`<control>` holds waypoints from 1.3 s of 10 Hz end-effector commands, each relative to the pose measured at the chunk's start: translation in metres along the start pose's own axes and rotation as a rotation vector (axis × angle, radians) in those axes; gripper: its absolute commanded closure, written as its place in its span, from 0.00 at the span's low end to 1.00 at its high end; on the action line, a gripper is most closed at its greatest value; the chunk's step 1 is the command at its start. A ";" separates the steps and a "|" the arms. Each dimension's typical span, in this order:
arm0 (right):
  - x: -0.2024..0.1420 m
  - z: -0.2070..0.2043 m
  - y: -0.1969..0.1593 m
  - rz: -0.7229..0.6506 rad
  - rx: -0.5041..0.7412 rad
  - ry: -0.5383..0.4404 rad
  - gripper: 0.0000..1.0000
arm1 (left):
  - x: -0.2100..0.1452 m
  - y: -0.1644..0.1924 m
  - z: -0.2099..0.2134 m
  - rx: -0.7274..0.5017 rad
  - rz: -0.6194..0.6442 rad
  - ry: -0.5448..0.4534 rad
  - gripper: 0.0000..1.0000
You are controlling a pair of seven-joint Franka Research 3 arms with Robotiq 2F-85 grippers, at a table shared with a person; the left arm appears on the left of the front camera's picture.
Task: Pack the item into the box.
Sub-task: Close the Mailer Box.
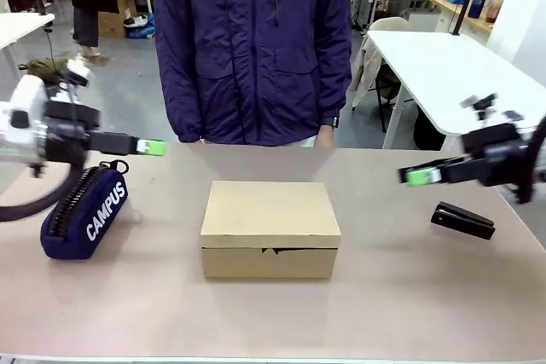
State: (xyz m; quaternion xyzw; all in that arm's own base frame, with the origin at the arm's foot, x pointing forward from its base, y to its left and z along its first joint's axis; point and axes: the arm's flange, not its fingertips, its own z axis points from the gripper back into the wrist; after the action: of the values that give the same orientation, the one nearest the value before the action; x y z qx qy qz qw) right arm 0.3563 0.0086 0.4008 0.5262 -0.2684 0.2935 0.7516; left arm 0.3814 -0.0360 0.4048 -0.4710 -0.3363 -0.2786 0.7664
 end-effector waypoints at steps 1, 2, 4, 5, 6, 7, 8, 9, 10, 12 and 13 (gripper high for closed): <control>-0.036 0.061 0.026 -0.164 -0.064 -0.071 0.00 | -0.045 -0.046 0.064 0.098 0.136 0.161 0.00; -0.042 0.096 0.018 -0.282 -0.125 -0.076 0.00 | -0.048 -0.042 0.092 0.155 0.209 0.193 0.00; -0.052 0.144 0.001 -0.447 -0.161 -0.119 0.00 | -0.048 -0.040 0.122 0.115 0.256 0.144 0.00; -0.057 0.156 -0.009 -0.514 -0.190 -0.145 0.00 | -0.049 -0.037 0.130 0.098 0.264 0.094 0.00; -0.057 0.159 -0.017 -0.517 -0.211 -0.181 0.00 | -0.052 -0.029 0.132 0.100 0.281 0.070 0.00; -0.054 0.150 -0.030 -0.531 -0.294 -0.160 0.00 | -0.054 -0.015 0.127 0.145 0.307 0.038 0.00; -0.072 0.160 -0.010 -0.484 -0.216 -0.150 0.00 | -0.028 -0.016 0.149 0.118 0.265 0.118 0.00; -0.072 0.160 -0.010 -0.484 -0.216 -0.150 0.00 | -0.028 -0.016 0.149 0.118 0.265 0.118 0.00; -0.072 0.160 -0.010 -0.484 -0.216 -0.150 0.00 | -0.028 -0.016 0.149 0.118 0.265 0.118 0.00; -0.072 0.160 -0.010 -0.484 -0.216 -0.150 0.00 | -0.028 -0.016 0.149 0.118 0.265 0.118 0.00; -0.072 0.160 -0.010 -0.484 -0.216 -0.150 0.00 | -0.028 -0.016 0.149 0.118 0.265 0.118 0.00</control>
State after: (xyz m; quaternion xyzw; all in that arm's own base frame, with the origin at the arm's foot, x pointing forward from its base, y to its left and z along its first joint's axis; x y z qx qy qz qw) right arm 0.3043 -0.1578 0.3909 0.5079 -0.2197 0.0293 0.8324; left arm 0.3168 0.0969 0.4392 -0.4530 -0.2446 -0.1768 0.8389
